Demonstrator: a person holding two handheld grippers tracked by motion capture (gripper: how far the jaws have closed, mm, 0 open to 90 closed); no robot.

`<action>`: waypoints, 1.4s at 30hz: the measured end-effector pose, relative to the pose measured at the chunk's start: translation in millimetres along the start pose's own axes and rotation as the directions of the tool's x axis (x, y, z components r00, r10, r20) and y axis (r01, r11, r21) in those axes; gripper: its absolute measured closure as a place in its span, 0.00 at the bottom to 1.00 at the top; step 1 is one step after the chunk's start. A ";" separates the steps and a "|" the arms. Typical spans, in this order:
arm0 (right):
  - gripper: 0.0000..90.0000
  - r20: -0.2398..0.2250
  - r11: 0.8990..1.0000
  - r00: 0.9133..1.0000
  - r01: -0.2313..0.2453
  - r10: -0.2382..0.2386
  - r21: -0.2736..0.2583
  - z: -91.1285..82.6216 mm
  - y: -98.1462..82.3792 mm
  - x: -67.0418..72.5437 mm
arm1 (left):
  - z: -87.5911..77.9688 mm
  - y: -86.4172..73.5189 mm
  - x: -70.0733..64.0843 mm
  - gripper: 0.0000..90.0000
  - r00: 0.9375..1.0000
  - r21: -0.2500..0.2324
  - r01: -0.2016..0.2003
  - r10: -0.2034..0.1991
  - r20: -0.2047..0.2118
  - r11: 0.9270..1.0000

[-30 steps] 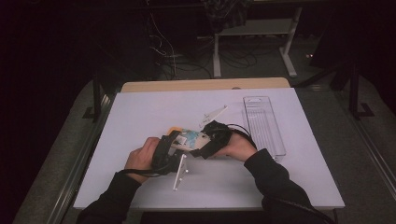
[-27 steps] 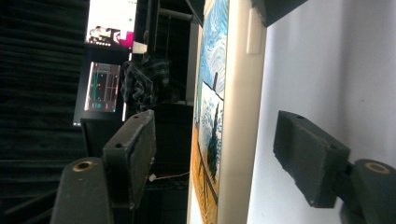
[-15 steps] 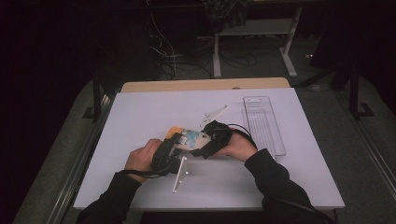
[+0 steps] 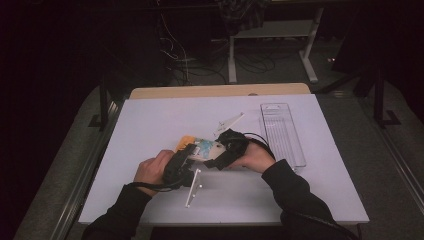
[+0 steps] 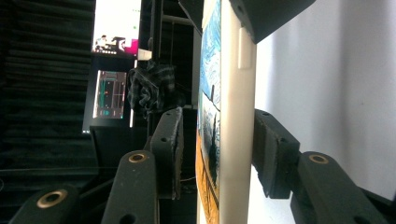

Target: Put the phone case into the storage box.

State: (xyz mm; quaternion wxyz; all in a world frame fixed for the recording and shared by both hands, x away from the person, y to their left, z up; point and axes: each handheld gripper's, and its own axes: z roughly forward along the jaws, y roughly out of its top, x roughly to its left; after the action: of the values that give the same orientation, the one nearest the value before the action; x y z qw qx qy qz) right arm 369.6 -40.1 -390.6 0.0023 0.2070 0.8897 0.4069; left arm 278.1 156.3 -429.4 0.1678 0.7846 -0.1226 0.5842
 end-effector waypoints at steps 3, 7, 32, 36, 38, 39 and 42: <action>0.11 -0.001 1.000 1.000 -0.001 0.001 0.001 0.0 -0.2 -0.2 | 0.5 0.4 -0.6 0.66 1.000 -0.008 0.007 -0.007 0.002 1.000; 0.11 -0.006 1.000 1.000 -0.008 0.008 0.001 -0.1 0.0 0.2 | -0.3 1.1 0.4 0.71 1.000 -0.013 0.006 -0.006 0.000 1.000; 0.10 -0.042 0.999 0.998 -0.053 0.053 -0.009 -1.6 0.3 -0.3 | -2.0 6.0 4.5 0.88 0.999 0.018 -0.034 0.033 0.037 0.999; 0.10 -0.053 0.998 0.997 -0.056 0.055 -0.014 -1.7 -0.2 -1.5 | -3.0 7.1 5.2 0.88 0.999 0.025 -0.039 0.038 0.035 0.999; 0.09 -0.059 0.998 0.997 -0.058 0.057 -0.014 -1.8 -0.5 -1.8 | -3.4 7.3 5.4 0.88 0.999 0.024 -0.041 0.041 0.035 0.999; 0.09 -0.064 0.998 0.996 -0.065 0.064 -0.012 -2.0 -0.5 -1.8 | -3.6 7.5 5.3 0.88 0.999 0.021 -0.043 0.042 0.034 0.999; 0.07 -0.063 0.998 0.996 -0.056 0.055 -0.020 -1.8 -1.3 -1.7 | -4.1 8.1 5.7 0.89 0.998 0.020 -0.048 0.048 0.032 0.999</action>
State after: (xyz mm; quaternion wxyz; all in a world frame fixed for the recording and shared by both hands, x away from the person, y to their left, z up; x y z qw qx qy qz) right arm 370.4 -42.8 -390.7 -0.0347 0.2187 0.8788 0.4226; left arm 273.1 150.6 -421.9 0.1436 0.7922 -0.1380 0.5769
